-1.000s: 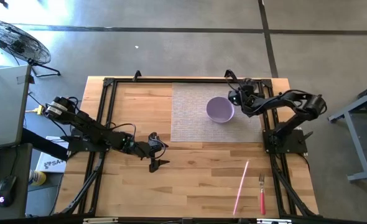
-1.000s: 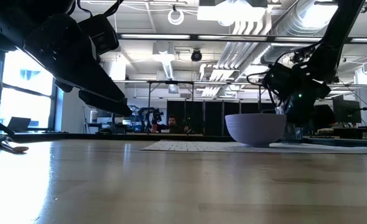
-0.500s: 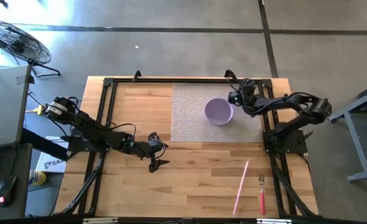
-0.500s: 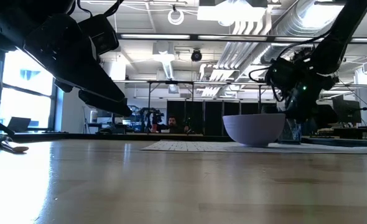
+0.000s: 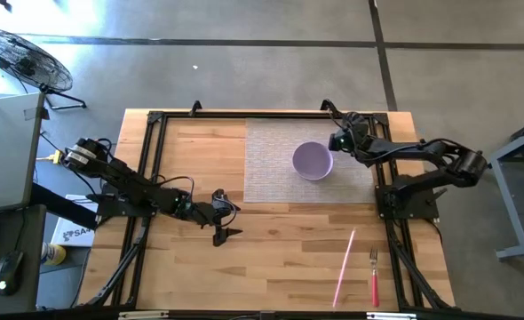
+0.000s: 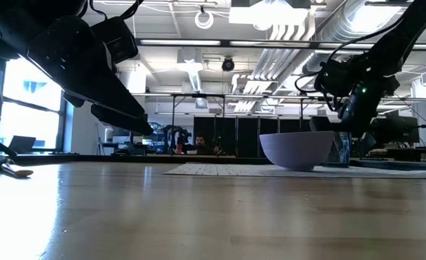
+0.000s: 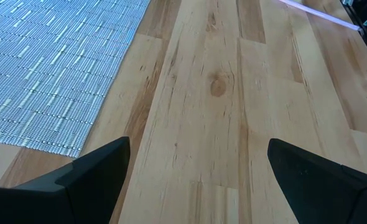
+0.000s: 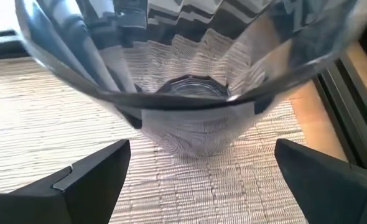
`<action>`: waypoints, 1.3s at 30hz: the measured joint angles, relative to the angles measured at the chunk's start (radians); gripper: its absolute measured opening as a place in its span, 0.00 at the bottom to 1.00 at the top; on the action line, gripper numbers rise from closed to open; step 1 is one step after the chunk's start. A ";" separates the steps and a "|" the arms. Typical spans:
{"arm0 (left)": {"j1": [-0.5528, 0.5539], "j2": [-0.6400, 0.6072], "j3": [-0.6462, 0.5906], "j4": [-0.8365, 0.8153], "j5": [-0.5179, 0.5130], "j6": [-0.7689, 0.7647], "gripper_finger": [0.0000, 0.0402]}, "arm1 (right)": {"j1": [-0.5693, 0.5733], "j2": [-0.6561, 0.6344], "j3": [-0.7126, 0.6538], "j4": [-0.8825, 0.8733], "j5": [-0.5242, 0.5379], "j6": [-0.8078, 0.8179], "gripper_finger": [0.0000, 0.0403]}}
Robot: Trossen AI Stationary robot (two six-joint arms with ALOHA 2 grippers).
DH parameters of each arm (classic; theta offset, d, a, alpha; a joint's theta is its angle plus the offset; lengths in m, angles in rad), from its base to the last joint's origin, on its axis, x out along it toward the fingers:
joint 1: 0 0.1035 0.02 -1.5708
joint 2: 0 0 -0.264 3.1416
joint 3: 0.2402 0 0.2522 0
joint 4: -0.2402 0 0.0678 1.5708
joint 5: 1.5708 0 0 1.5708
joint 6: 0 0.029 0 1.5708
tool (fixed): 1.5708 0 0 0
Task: Pick & Place Utensil
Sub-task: Put the pink plastic straw into the black cup
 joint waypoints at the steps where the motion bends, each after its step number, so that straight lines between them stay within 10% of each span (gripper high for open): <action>1: 0.000 0.000 0.000 0.000 0.000 0.000 0.94 | 0.001 -0.014 0.000 -0.010 -0.004 0.008 0.98; 19: 0.000 0.000 0.000 0.000 -0.001 0.003 0.94 | 0.147 -0.394 0.000 -0.172 -0.041 0.049 0.90; 31: 0.000 0.000 0.000 0.000 -0.003 0.014 0.94 | 0.492 -0.523 0.001 -0.071 -0.055 0.064 0.82; 39: 0.000 0.000 0.000 0.000 -0.003 0.014 0.94 | 0.725 -0.517 0.096 -0.318 -0.041 0.213 0.72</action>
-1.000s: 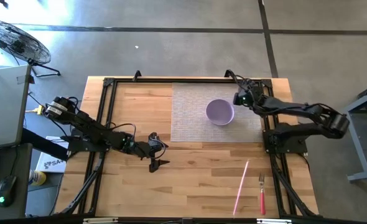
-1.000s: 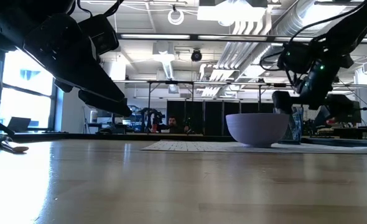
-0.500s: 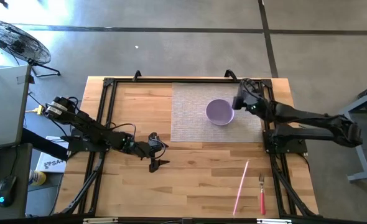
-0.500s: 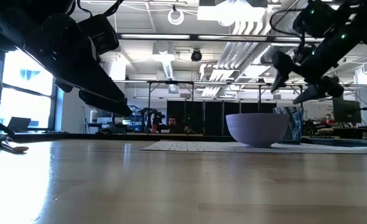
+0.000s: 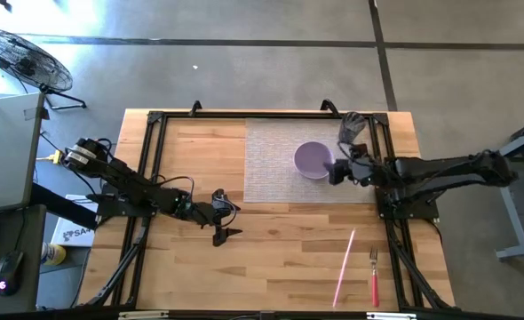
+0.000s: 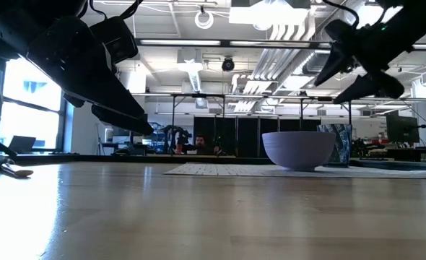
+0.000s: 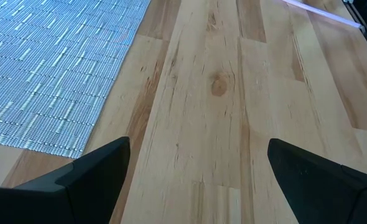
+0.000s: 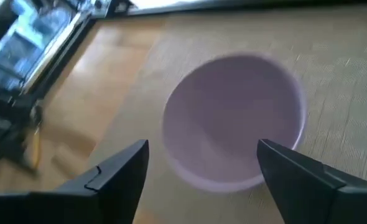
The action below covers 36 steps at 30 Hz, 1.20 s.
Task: Pick & Place Utensil
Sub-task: Put the pink plastic straw into the black cup
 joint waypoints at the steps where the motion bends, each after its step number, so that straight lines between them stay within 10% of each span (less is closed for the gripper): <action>1: 0.000 0.000 0.000 0.000 0.000 0.000 0.94 | 0.031 0.008 0.019 -0.040 -0.003 0.031 0.71; 7: 0.000 0.000 0.000 0.000 0.000 0.000 0.94 | 0.186 0.161 0.153 -0.282 -0.130 0.296 0.60; 20: 0.000 0.000 0.000 0.000 0.001 -0.001 0.94 | 0.379 0.688 0.348 -0.488 -0.815 0.682 0.49; 36: 0.000 0.000 0.000 0.000 0.003 -0.001 0.94 | 0.387 0.730 0.126 -0.163 -0.943 0.741 0.49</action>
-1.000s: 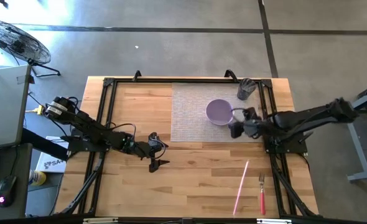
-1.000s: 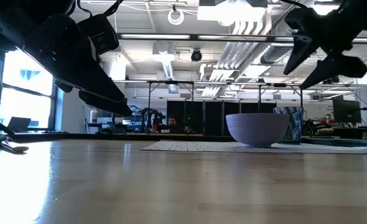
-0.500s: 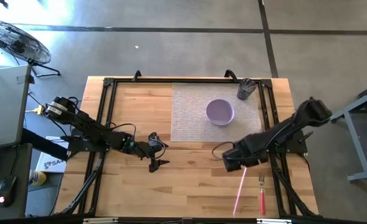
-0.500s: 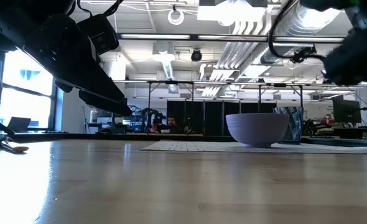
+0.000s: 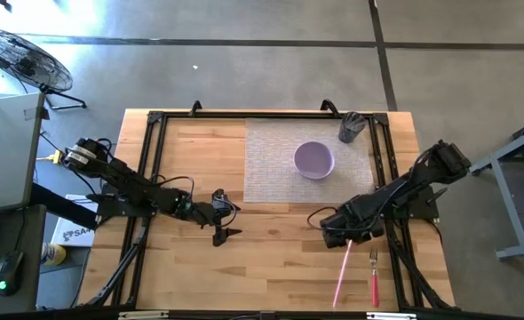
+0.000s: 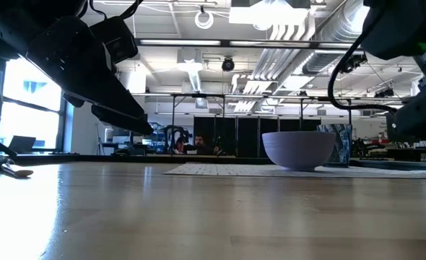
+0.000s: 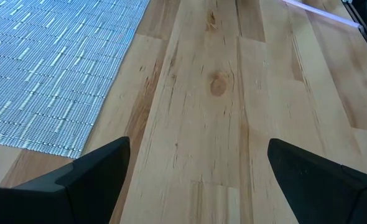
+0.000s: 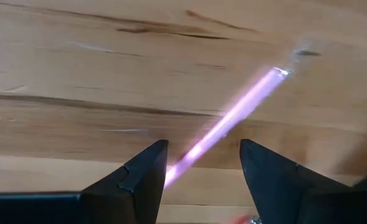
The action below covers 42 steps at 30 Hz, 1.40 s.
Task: Pick & Place Utensil
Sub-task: Put the pink plastic straw into the black cup
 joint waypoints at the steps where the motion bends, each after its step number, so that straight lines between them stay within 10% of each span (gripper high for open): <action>1: 0.000 0.000 0.000 0.000 0.000 0.000 0.94 | 0.000 -0.001 -0.012 0.029 0.000 0.000 0.49; 23: 0.000 0.000 0.000 0.000 -0.001 0.000 0.94 | 0.000 -0.001 -0.022 0.103 0.005 -0.045 0.11; 42: 0.000 0.000 0.000 0.000 -0.002 0.000 0.94 | 0.000 -0.005 -0.021 0.118 0.064 -0.148 0.01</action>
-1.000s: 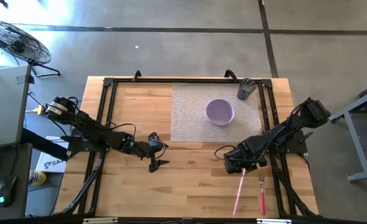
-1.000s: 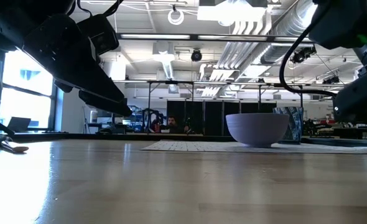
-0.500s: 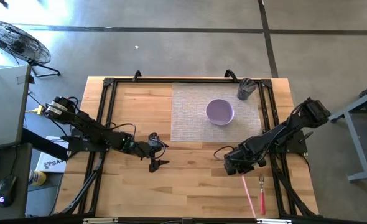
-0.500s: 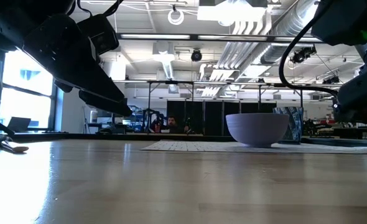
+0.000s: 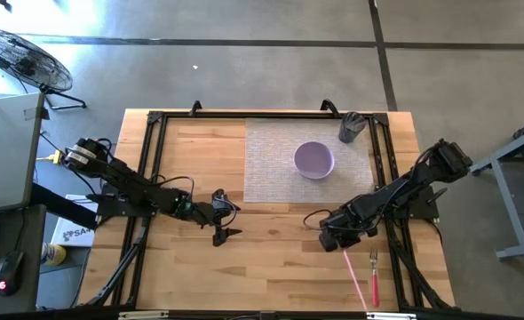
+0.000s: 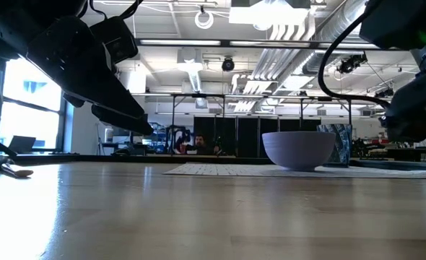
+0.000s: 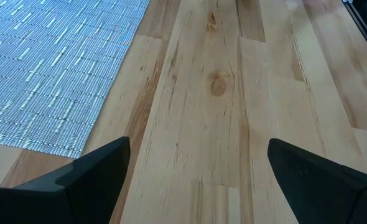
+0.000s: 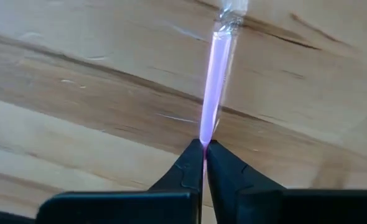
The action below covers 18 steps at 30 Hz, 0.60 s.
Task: Pick & Place Utensil
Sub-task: Put the pink plastic straw into the black cup
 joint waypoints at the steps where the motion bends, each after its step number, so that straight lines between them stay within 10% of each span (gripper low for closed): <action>1: 0.000 0.000 0.000 0.000 0.000 0.000 0.94 | 0.000 -0.003 0.000 0.003 0.004 -0.013 0.02; 18: 0.000 0.000 0.000 0.000 0.000 0.000 0.94 | -0.005 -0.496 -0.003 0.028 0.578 -0.317 0.01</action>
